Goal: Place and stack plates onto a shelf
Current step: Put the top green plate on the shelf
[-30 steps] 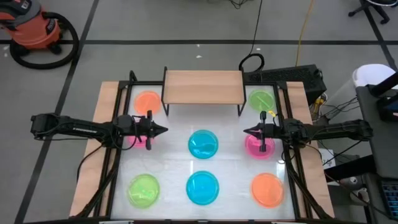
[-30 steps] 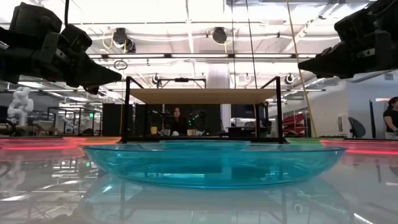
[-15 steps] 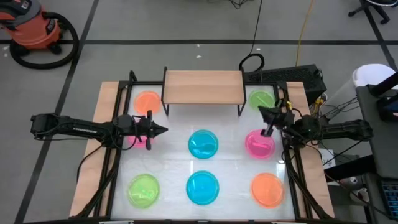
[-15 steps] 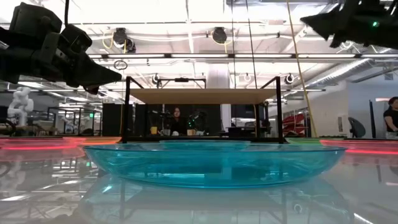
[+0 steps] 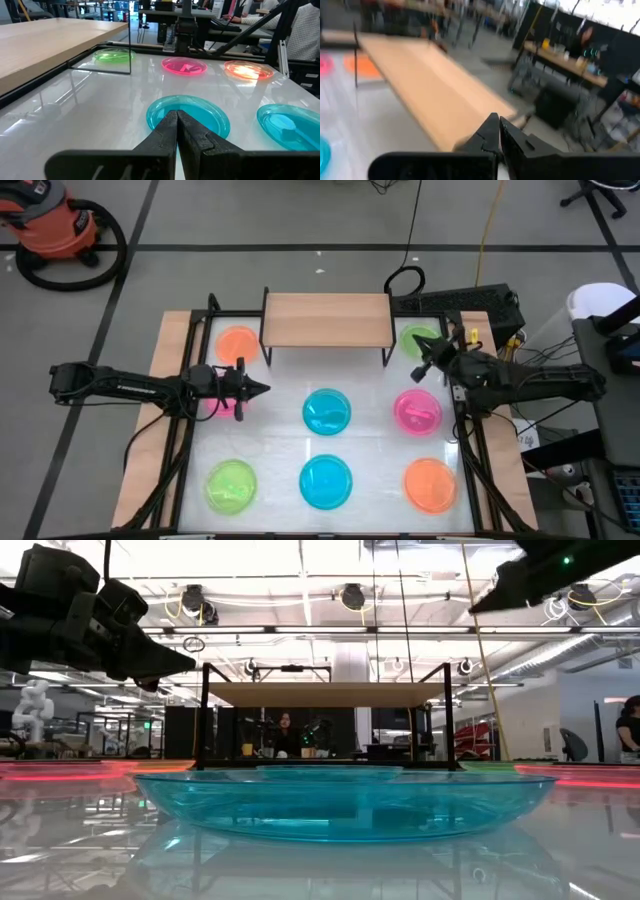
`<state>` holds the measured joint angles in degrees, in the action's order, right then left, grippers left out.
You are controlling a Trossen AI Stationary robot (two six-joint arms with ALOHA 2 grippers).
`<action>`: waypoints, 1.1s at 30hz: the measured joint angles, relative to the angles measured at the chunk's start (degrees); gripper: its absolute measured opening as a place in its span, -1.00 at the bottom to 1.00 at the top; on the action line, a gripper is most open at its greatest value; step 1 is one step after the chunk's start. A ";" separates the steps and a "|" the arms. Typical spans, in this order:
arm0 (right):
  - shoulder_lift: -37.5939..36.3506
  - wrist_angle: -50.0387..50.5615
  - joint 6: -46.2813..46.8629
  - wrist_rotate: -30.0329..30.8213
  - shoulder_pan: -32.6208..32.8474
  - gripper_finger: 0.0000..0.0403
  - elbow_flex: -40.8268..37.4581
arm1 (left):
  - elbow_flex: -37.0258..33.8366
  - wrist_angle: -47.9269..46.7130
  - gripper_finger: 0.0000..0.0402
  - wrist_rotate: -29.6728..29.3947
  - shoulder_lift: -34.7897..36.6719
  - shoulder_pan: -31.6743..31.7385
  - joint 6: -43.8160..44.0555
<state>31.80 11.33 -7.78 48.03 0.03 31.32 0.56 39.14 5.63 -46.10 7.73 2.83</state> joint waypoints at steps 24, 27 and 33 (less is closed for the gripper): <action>17.25 14.30 23.62 -9.38 -9.60 -0.12 -9.87 | 0.00 0.02 -0.94 0.00 0.02 0.01 0.00; 22.25 14.21 23.74 -10.18 -13.09 -0.08 -10.49 | 0.01 0.04 -0.94 0.00 0.01 0.01 0.00; 30.60 11.49 24.33 -12.31 -19.61 -0.09 -10.59 | 0.01 0.03 -0.94 0.00 0.02 0.01 0.00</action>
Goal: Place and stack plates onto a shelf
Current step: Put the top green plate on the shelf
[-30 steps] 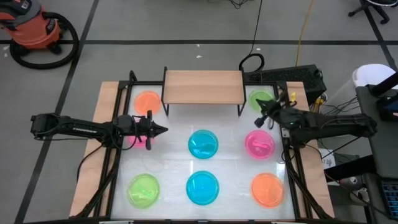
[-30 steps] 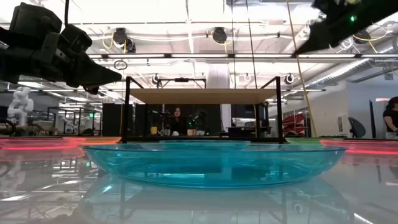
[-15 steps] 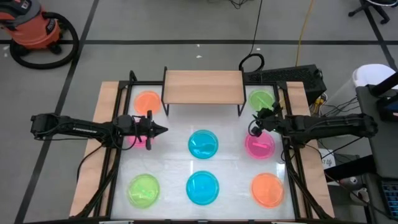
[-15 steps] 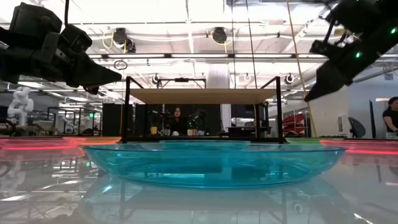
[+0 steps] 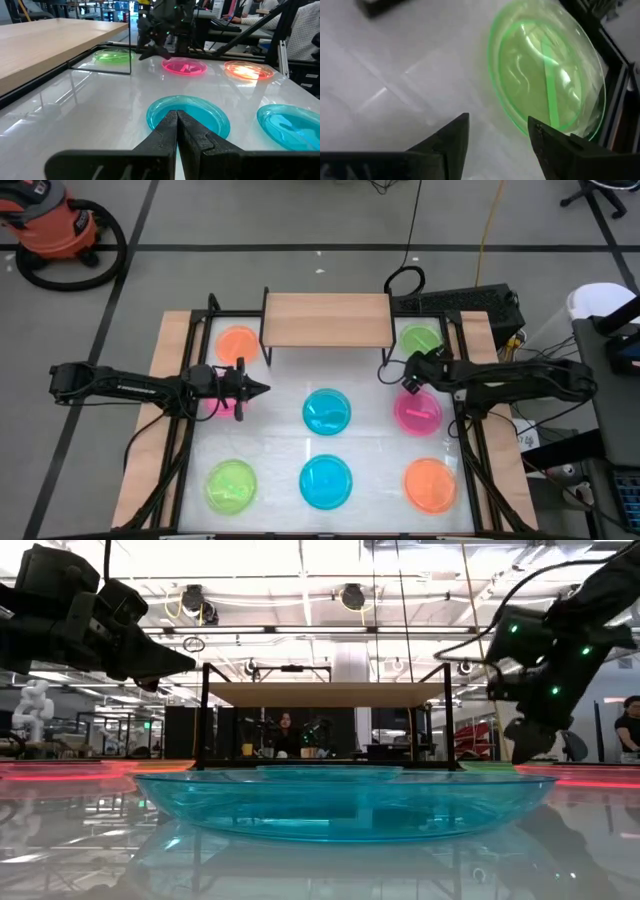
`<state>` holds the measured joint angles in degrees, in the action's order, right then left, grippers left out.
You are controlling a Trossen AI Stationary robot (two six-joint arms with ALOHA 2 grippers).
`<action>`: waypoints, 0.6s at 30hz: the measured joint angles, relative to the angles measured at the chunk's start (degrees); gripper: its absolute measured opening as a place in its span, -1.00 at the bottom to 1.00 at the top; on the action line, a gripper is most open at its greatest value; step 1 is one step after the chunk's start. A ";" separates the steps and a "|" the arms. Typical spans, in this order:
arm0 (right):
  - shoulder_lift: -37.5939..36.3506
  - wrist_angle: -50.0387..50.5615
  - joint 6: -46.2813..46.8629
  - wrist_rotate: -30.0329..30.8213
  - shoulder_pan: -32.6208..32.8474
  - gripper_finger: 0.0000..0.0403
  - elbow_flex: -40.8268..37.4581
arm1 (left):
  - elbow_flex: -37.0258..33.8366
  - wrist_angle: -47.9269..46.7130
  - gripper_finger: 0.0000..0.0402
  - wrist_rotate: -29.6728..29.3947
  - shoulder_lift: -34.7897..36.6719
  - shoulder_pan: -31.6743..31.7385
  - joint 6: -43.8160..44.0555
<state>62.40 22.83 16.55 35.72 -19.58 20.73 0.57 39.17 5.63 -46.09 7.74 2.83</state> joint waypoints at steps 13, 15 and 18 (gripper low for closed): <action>8.82 -6.80 -3.41 -3.21 -9.36 -0.11 0.26 | 0.01 -0.01 -0.94 0.00 0.00 0.01 0.00; 9.11 -6.99 -3.66 -3.71 -10.21 -0.12 0.26 | -0.01 -0.01 -0.94 0.00 0.00 0.01 0.00; 9.28 -6.73 -3.73 -4.37 -11.22 -0.23 0.26 | -0.01 0.00 -0.94 0.00 0.00 0.01 0.00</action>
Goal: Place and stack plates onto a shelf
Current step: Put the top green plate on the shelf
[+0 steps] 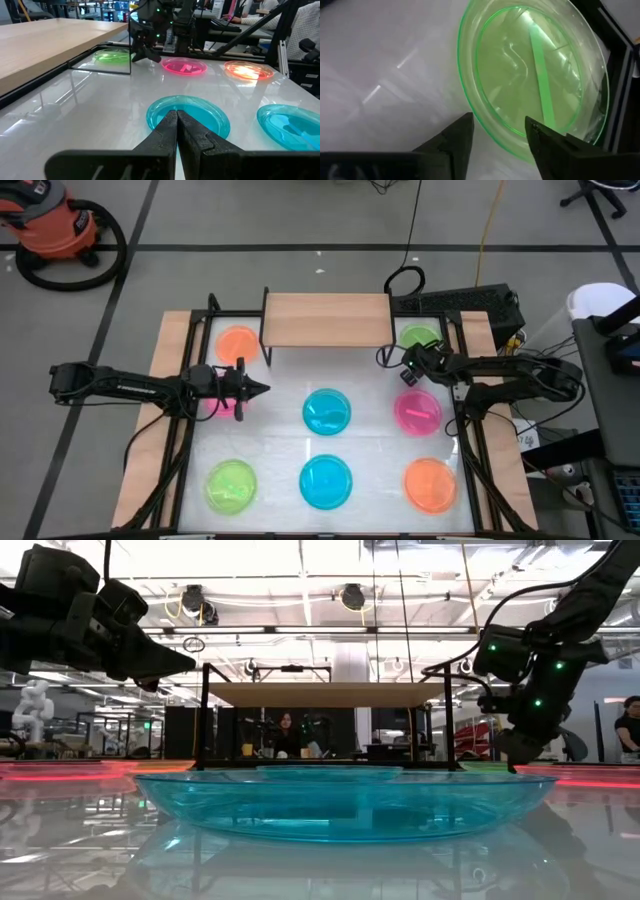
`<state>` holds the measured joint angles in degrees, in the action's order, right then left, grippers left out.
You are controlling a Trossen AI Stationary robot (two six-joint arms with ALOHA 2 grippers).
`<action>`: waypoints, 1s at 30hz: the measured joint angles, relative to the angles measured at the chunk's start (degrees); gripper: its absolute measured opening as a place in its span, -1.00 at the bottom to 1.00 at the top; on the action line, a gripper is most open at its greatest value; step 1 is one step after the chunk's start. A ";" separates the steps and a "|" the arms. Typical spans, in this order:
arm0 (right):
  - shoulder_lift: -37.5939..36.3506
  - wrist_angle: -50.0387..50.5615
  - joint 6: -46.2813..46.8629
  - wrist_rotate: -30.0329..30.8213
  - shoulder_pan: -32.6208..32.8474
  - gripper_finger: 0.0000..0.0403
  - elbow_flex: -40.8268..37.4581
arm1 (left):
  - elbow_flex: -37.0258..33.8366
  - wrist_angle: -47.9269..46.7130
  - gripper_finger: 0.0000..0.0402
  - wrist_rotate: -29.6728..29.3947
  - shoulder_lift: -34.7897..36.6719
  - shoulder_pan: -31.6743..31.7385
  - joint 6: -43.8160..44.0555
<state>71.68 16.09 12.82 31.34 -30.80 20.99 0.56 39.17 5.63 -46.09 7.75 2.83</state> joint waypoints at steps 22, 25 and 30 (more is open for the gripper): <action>-6.98 0.26 1.49 -1.18 0.87 -1.00 -0.10 | 0.01 0.01 -0.94 0.01 0.00 -0.02 0.00; -10.50 -0.48 1.40 -0.32 0.90 -1.00 1.01 | 0.01 -0.01 -0.94 0.00 0.00 -0.02 0.00; -16.81 -0.48 -0.68 0.28 2.09 -1.00 4.02 | 0.02 -0.01 -0.94 0.00 0.00 0.00 0.01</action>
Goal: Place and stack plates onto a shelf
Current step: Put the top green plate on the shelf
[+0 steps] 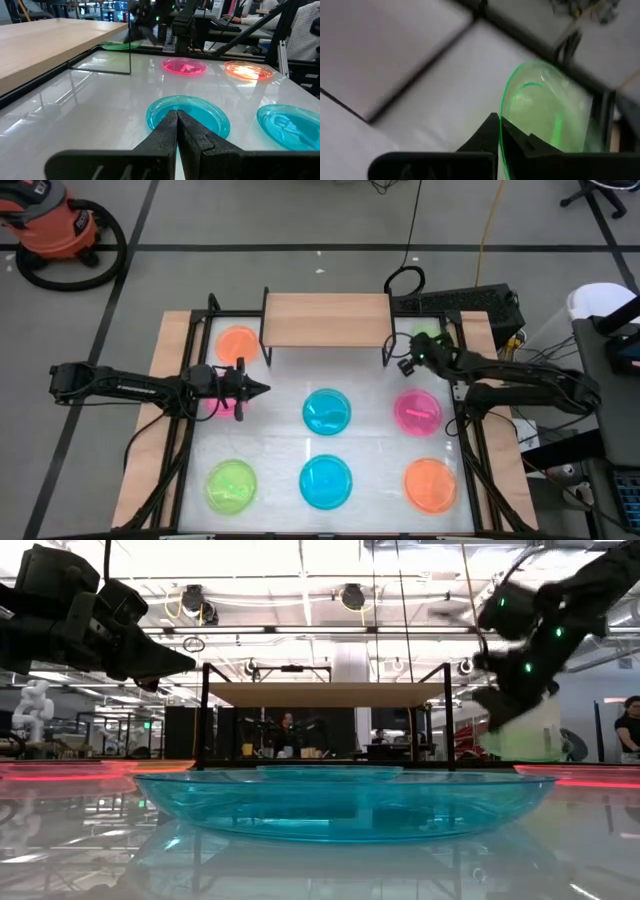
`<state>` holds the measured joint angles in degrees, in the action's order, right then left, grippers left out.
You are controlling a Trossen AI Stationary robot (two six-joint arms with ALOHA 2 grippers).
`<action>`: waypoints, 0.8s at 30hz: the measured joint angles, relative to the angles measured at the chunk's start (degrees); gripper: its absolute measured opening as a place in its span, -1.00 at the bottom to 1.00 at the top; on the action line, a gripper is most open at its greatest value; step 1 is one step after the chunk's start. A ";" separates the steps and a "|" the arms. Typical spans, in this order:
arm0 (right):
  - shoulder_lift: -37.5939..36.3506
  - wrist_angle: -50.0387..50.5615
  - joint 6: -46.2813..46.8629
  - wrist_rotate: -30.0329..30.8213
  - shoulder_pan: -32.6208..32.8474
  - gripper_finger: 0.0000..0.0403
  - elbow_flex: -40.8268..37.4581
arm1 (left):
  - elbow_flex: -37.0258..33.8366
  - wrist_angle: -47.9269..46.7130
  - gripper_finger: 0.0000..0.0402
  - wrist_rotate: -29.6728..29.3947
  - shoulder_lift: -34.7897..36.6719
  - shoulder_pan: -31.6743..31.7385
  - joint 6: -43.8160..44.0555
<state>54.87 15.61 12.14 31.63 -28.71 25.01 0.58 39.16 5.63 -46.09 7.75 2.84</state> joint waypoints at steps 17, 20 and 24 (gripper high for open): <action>-3.11 -16.14 -23.85 2.55 7.85 -1.00 16.50 | -0.02 0.00 -0.94 0.00 0.00 0.00 -0.01; 0.20 -18.48 -27.13 0.00 10.33 -1.00 19.44 | -0.02 0.02 -0.94 0.00 0.00 0.00 0.00; 5.37 -19.19 -30.34 -5.06 13.35 -1.00 21.60 | -0.01 0.01 -0.94 0.00 -0.01 0.00 -0.01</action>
<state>60.24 -3.58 -18.20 26.57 -15.36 46.61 0.57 39.16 5.63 -46.10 7.75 2.83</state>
